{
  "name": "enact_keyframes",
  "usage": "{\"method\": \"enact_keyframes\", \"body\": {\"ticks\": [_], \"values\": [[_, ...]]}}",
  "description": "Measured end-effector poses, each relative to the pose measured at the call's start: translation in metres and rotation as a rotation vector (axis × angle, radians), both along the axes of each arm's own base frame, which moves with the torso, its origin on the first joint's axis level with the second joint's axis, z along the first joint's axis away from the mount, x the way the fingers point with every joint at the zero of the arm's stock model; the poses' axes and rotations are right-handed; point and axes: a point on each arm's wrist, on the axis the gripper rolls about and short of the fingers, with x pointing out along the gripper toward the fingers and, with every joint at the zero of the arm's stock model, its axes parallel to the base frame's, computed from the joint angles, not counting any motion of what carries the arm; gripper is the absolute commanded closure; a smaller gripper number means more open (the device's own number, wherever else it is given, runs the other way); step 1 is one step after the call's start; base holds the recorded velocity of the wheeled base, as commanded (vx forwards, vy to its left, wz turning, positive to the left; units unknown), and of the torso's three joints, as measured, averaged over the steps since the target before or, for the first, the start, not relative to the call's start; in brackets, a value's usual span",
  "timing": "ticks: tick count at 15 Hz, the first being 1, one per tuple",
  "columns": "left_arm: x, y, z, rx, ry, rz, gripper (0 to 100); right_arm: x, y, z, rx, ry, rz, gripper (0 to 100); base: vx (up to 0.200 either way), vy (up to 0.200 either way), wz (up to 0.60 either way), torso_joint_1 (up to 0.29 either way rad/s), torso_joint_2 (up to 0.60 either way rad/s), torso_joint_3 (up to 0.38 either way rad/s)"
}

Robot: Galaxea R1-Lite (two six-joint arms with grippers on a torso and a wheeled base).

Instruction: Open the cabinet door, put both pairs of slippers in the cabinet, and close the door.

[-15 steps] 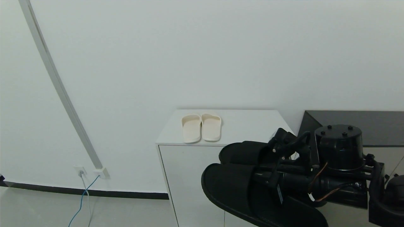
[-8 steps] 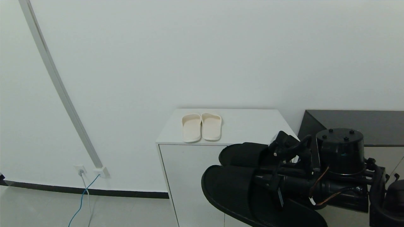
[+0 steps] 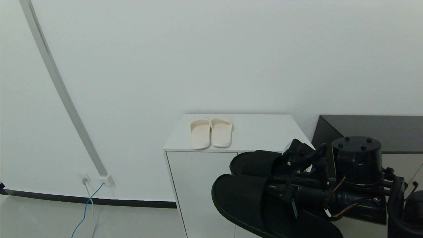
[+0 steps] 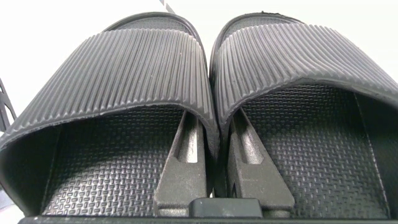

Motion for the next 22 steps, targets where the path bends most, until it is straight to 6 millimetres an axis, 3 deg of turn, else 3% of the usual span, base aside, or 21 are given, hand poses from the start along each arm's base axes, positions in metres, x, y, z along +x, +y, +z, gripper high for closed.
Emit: {"method": "enact_keyframes", "body": {"ticks": [22], "values": [[0.0001, 0.0, -0.0004, 0.001, 0.002, 0.0, 0, -0.0007, 0.0002, -0.0038, -0.012, 0.008, 0.005, 100, 0.0, 0.0, 0.0, -0.187, 0.49, 0.302]]}}
